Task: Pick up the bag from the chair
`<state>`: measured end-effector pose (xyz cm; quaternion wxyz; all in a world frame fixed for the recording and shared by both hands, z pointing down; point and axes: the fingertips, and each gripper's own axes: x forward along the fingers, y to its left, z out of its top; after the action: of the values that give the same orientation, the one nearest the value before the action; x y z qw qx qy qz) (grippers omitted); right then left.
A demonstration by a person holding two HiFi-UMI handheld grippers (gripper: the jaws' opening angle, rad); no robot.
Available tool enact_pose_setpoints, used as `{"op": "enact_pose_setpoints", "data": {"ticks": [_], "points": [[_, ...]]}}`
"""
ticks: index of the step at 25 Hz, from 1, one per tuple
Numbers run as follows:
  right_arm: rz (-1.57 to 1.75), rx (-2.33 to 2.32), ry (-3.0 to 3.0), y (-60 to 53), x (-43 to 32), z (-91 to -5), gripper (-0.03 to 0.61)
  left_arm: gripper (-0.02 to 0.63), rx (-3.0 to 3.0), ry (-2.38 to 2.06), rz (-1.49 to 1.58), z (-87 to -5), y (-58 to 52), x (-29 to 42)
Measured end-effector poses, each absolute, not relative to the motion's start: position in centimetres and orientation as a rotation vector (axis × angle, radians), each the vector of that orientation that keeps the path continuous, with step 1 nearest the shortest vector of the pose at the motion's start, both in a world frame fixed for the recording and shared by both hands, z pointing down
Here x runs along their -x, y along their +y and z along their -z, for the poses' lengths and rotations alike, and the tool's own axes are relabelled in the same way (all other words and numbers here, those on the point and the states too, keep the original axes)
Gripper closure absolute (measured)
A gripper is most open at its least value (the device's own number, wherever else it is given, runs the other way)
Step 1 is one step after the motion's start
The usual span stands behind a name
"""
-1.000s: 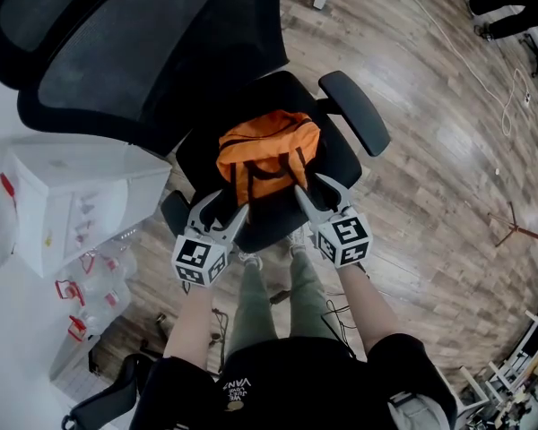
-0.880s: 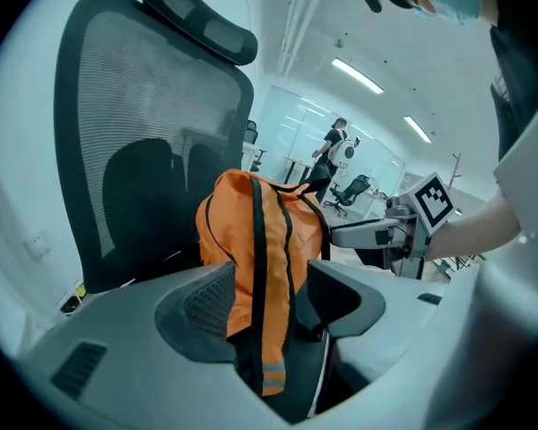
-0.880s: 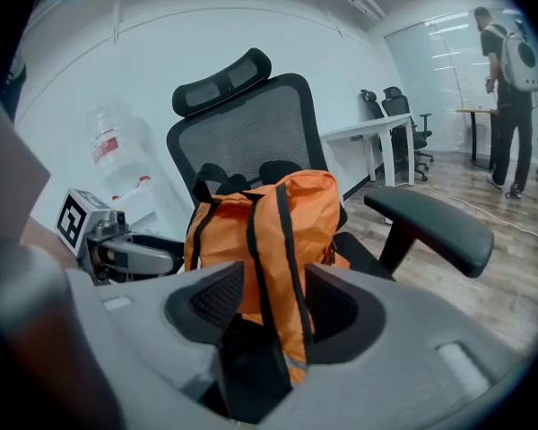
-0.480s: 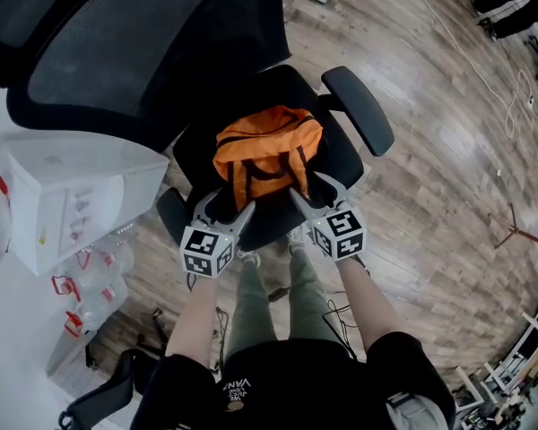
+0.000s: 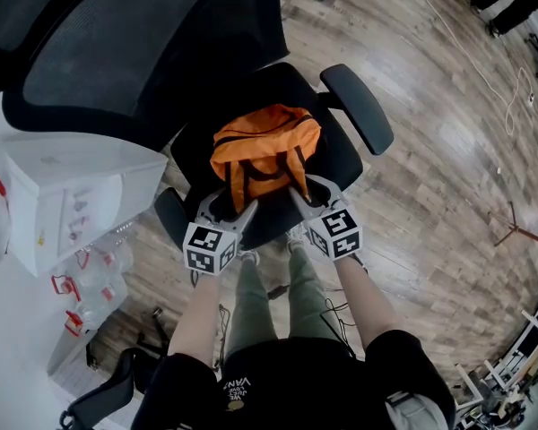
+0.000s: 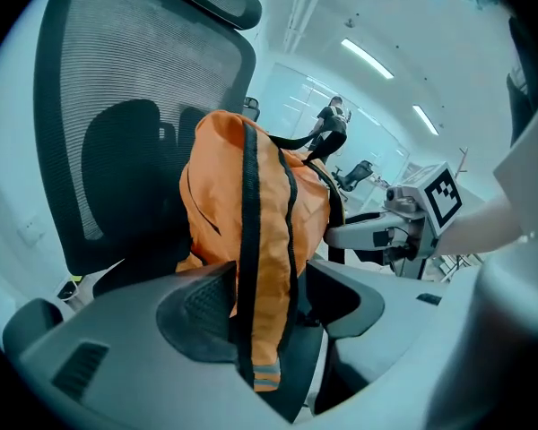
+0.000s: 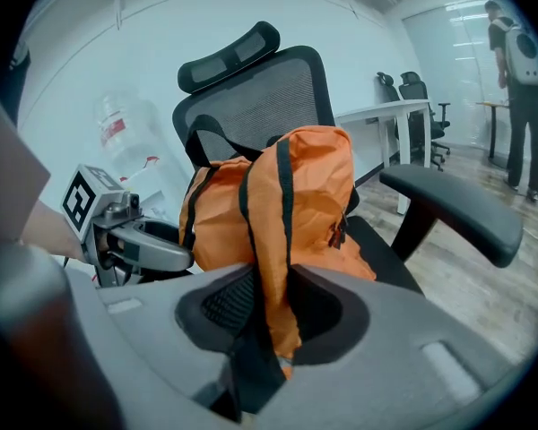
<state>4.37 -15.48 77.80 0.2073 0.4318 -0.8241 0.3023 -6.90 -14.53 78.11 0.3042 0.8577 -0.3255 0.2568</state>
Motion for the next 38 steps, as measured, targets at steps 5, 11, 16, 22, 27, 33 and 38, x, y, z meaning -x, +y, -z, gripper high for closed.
{"op": "enact_pose_setpoints", "data": {"ticks": [5, 11, 16, 22, 27, 33, 38], "points": [[-0.824, -1.225, -2.301, -15.2, -4.7, -76.7, 0.517, 0.391, -2.25, -0.855, -0.689, -77.9, -14.2, 7.4], [-0.811, -1.249, -2.305, -14.8, -4.8, -75.4, 0.56, 0.516, -2.239, -0.841, -0.688, -77.5, -13.7, 7.6], [-0.798, -1.269, -2.307, -14.4, -5.0, -74.6, 0.56, 0.578, -2.24, -0.839, -0.671, -77.0, -13.2, 7.5], [-0.778, -1.283, -2.318, -13.9, -4.8, -73.3, 0.563, 0.591, -2.261, -0.832, -0.645, -75.5, -12.6, 7.7], [-0.758, -1.315, -2.338, -14.1, -4.7, -71.5, 0.565, 0.591, -2.296, -0.84, -0.581, -73.2, -12.7, 8.0], [-0.727, -1.348, -2.361, -14.4, -4.8, -68.9, 0.566, 0.592, -2.326, -0.838, -0.528, -70.4, -12.9, 7.7], [-0.707, -1.367, -2.37, -14.7, -4.7, -67.0, 0.568, 0.592, -2.345, -0.84, -0.491, -68.2, -13.2, 7.3]]}}
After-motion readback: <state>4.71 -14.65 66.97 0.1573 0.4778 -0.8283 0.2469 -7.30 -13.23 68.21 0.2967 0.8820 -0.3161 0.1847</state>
